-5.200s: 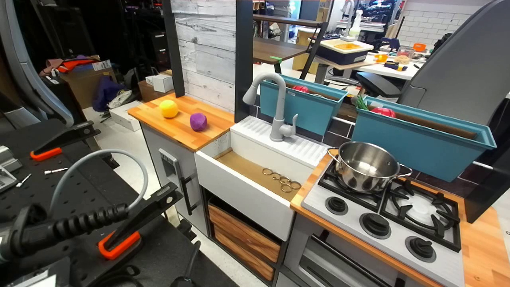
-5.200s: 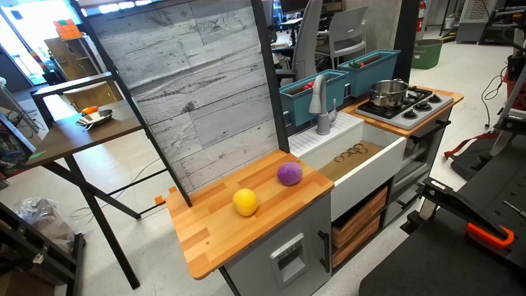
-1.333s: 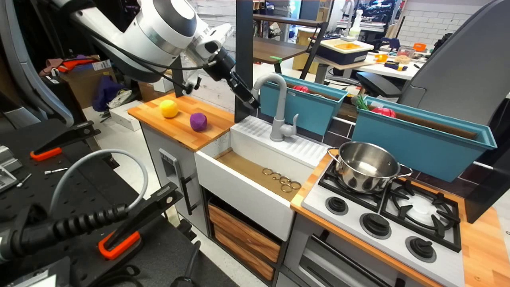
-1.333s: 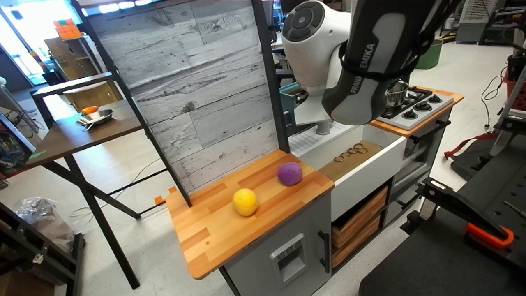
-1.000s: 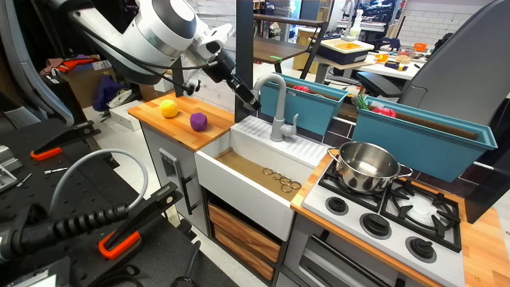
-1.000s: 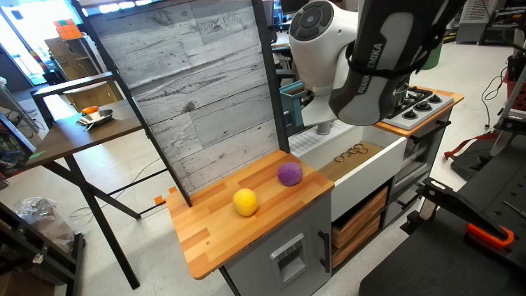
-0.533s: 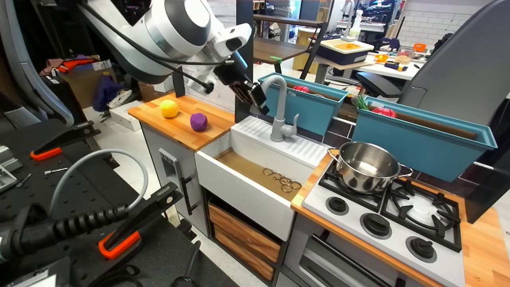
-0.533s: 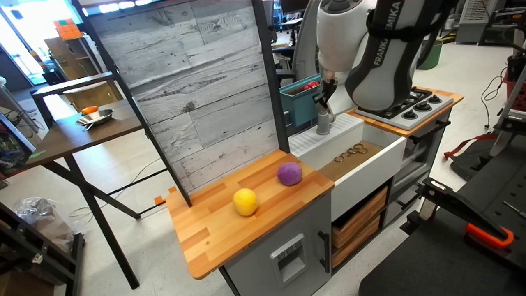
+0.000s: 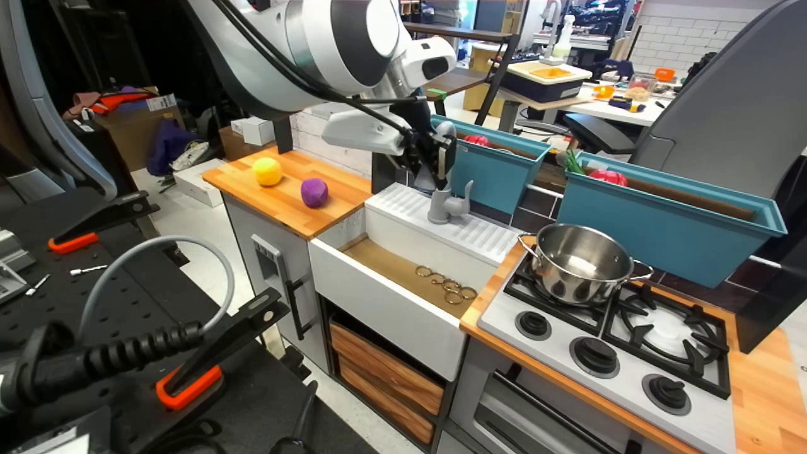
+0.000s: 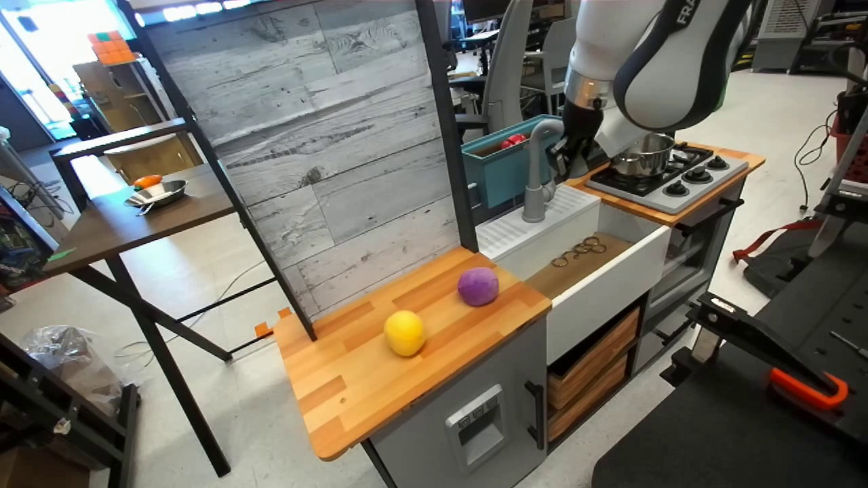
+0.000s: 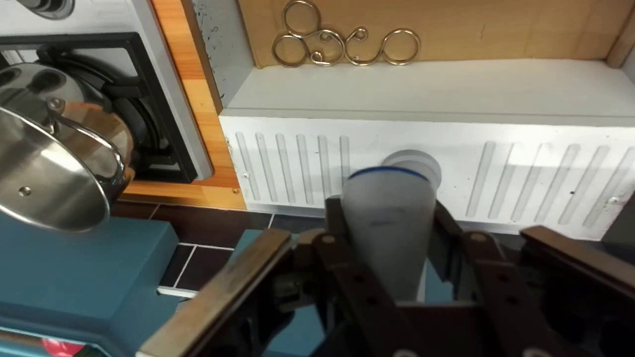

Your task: Turn the tap nozzle to the right

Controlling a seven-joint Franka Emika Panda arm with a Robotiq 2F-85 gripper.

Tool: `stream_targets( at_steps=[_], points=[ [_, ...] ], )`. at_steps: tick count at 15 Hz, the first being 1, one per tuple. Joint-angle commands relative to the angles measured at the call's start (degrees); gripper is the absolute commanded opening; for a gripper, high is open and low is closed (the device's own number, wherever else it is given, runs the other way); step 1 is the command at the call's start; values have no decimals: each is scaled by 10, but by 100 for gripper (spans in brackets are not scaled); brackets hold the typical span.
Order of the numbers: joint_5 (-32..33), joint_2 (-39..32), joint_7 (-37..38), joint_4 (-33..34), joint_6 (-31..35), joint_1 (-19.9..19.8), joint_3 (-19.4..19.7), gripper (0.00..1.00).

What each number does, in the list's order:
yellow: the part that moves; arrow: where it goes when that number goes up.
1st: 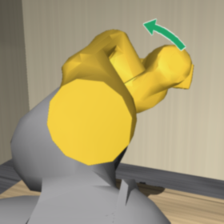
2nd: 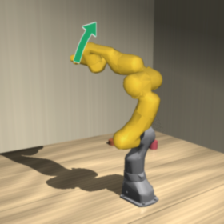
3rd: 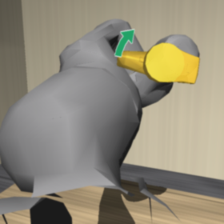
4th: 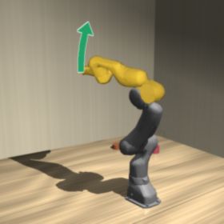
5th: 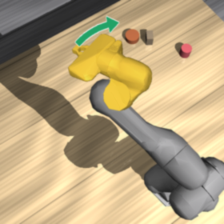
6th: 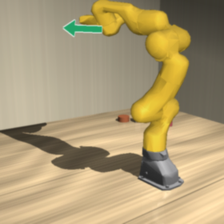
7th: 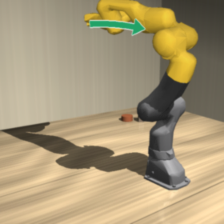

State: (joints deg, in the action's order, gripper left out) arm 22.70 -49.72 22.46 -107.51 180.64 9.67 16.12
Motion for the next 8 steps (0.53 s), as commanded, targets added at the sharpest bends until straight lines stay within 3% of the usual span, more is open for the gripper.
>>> stream_targets(
  at_steps=[1, 4, 8],
  points=[
    [62, 8, -134, 19, -40, -149, -105, 17],
    [106, 6, -186, 34, -82, -230, -184, 17],
    [147, 23, -218, 19, -128, -290, -255, 17]
  ],
)
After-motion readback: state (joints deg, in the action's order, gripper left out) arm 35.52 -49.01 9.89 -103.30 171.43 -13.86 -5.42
